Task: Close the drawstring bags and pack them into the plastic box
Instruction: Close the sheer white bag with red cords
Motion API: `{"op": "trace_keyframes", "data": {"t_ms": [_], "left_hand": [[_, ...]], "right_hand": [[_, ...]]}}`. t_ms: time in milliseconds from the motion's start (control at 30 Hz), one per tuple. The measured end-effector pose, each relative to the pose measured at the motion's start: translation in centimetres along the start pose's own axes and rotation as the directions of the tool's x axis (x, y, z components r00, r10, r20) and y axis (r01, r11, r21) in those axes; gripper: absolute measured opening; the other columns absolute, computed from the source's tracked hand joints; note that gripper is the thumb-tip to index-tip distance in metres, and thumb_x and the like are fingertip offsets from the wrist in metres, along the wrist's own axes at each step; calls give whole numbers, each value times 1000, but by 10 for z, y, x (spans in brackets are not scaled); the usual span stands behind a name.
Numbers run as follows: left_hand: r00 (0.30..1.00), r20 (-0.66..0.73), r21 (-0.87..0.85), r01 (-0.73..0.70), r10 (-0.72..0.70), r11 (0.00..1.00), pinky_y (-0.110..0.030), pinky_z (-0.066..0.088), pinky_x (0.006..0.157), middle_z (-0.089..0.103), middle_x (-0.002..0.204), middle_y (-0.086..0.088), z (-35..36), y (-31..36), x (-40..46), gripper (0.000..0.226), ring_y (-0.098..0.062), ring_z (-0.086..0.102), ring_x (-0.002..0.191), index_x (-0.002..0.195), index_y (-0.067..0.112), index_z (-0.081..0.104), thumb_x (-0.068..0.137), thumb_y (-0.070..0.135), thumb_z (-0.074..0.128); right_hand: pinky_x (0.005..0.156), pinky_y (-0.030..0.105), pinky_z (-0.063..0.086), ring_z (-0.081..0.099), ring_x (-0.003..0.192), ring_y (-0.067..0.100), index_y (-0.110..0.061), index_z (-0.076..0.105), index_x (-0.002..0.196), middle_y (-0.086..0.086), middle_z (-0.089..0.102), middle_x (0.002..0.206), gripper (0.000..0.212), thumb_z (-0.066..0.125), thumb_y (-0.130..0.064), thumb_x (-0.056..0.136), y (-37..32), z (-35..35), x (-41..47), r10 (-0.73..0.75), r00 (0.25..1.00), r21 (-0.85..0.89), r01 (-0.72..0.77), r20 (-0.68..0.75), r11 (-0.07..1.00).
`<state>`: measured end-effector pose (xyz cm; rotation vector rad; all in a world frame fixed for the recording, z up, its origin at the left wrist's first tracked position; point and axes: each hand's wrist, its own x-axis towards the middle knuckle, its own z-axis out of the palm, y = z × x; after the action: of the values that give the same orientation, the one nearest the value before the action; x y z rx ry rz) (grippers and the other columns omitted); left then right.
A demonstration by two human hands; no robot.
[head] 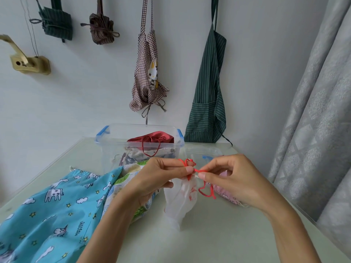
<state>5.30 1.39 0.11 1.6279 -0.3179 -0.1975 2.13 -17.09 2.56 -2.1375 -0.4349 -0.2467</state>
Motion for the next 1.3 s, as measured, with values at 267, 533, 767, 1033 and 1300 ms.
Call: {"op": "trace_keyframes", "data": {"t_ms": [267, 533, 767, 1033, 1300], "left_hand": [[997, -54, 5, -59, 59, 998, -12, 35, 48, 68, 65, 2, 1, 5, -2, 14, -1, 47, 52, 73, 21, 78, 72, 7, 75], [969, -92, -45, -234, 229, 971, -13, 41, 48, 73, 68, 3, 6, 5, -2, 22, -2, 62, 59, 67, 20, 75, 73, -1, 75], [922, -127, -19, -371, 366, 928, -13, 49, 59, 72, 71, 2, 9, 3, -3, 19, -5, 62, 67, 72, 17, 73, 71, -2, 75], [888, -135, 78, -433, 440, 898, -23, 55, 70, 74, 78, 0, 3, 5, -4, 24, -9, 67, 74, 74, 22, 74, 72, -2, 75], [823, -271, 218, -453, 500, 864, -40, 57, 75, 75, 78, 6, 8, -5, 3, 12, -22, 70, 77, 81, 19, 77, 70, 17, 81]], "right_hand": [[75, 16, 49, 64, 83, 2, -30, 73, 86, -11, 72, 84, 16, 58, -29, 90, 2, 1, 0, -11, 1000, -46, 11, 13, 999], [63, 19, 43, 62, 70, 11, -36, 73, 81, -12, 70, 83, 23, 72, -13, 78, 5, 14, 8, -64, 994, 50, 68, -88, 996], [56, 9, 38, 55, 60, 0, -24, 73, 67, -12, 66, 71, 16, 73, -10, 72, 1, 18, 8, -79, 979, 55, 91, -187, 994], [60, 16, 42, 57, 64, 4, -22, 72, 69, -9, 68, 73, 18, 72, -5, 74, 2, 19, 9, -42, 994, 184, 61, -104, 981], [58, 18, 41, 52, 62, 10, -26, 63, 65, -12, 56, 69, 4, 65, -28, 64, 4, 32, 10, -340, 879, -278, 253, -333, 927]]}}
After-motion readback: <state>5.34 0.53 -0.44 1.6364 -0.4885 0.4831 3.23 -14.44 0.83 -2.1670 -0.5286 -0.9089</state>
